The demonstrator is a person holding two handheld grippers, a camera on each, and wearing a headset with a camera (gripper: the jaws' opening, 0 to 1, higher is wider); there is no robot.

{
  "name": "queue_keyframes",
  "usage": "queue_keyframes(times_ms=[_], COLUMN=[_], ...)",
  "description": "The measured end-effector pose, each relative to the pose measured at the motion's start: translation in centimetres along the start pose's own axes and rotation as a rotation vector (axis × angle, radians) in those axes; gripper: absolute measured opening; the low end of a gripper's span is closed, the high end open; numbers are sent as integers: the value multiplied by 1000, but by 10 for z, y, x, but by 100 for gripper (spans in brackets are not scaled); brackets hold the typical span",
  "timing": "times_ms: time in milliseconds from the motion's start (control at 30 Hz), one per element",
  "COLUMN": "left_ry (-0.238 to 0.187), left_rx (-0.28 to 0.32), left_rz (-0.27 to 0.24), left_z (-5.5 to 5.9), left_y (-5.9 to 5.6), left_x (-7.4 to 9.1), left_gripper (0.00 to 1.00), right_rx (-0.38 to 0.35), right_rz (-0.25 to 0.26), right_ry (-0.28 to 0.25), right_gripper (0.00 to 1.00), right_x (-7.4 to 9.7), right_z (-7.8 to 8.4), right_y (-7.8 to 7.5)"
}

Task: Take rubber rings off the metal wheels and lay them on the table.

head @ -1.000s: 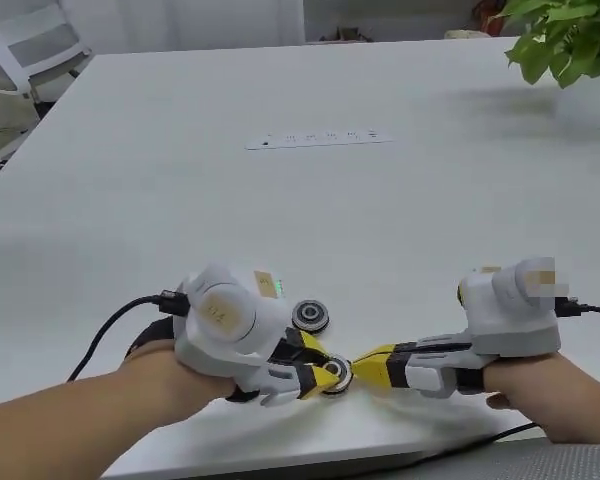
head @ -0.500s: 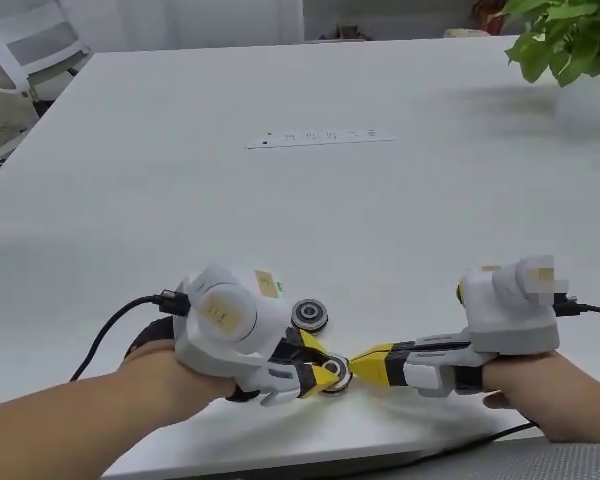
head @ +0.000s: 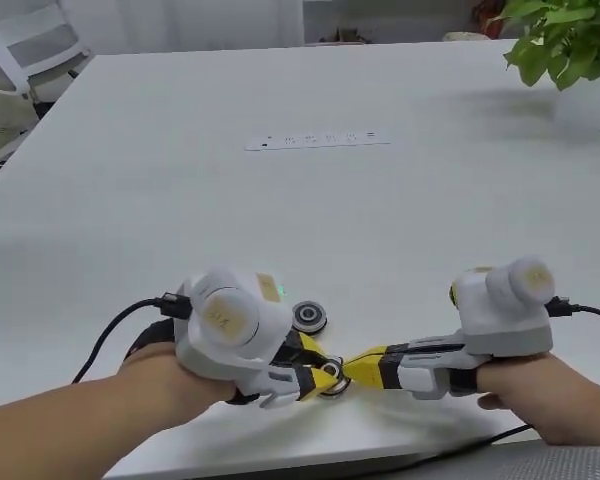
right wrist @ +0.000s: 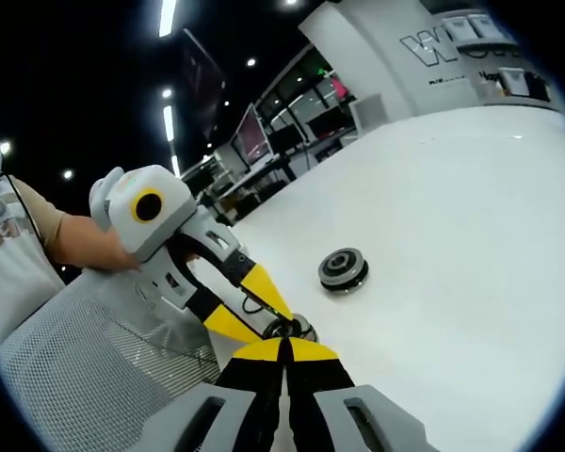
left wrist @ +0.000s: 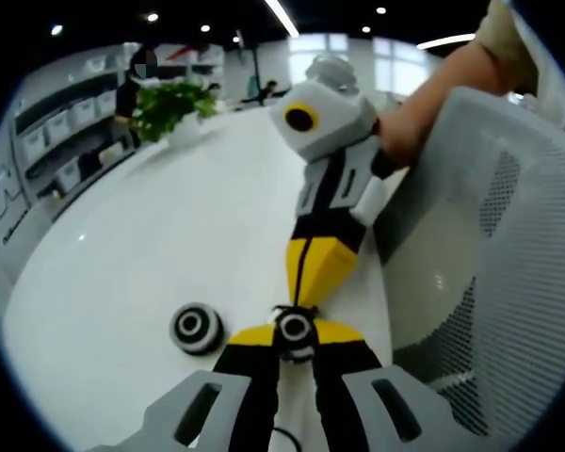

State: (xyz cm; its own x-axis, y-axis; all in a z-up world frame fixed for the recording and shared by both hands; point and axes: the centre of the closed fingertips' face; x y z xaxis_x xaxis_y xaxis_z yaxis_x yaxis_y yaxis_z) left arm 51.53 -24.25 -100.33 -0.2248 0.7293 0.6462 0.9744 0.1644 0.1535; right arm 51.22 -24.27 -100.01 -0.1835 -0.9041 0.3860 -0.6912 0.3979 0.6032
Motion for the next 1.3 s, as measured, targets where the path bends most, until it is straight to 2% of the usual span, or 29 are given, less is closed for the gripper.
queue_keyframes(times_ms=[200, 567, 633, 967, 1300], left_ry=[0, -2, -3, -7, -6], left_rx=[0, -5, -4, -3, -4], left_rz=[0, 2, 1, -6, 0], left_z=[0, -1, -1, -2, -2], left_y=[0, -2, -2, -1, -1], left_x=[0, 0, 0, -1, -1], left_gripper=[13, 13, 13, 13, 14], right_rx=[21, 43, 65, 54, 39], right_rz=[-2, -45, -40, -8, -2], right_ry=[6, 6, 14, 5, -13], right_gripper=[0, 0, 0, 0, 0], right_x=[-1, -3, -4, -1, 1], right_z=[0, 1, 2, 1, -2], right_y=[2, 11, 11, 2, 0])
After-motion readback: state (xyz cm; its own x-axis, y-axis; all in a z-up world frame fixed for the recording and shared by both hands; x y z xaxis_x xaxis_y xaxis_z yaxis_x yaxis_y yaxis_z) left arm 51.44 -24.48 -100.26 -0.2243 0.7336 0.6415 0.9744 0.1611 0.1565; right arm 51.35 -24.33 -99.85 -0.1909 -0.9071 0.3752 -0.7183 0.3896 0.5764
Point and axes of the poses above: the centre of the closed fingertips' face, and the gripper's own axes: x roughly backward along the fingers, y roughly to its left, z roughly out of its underside, and after that the axes turned 7 degrees about -x, right-handed
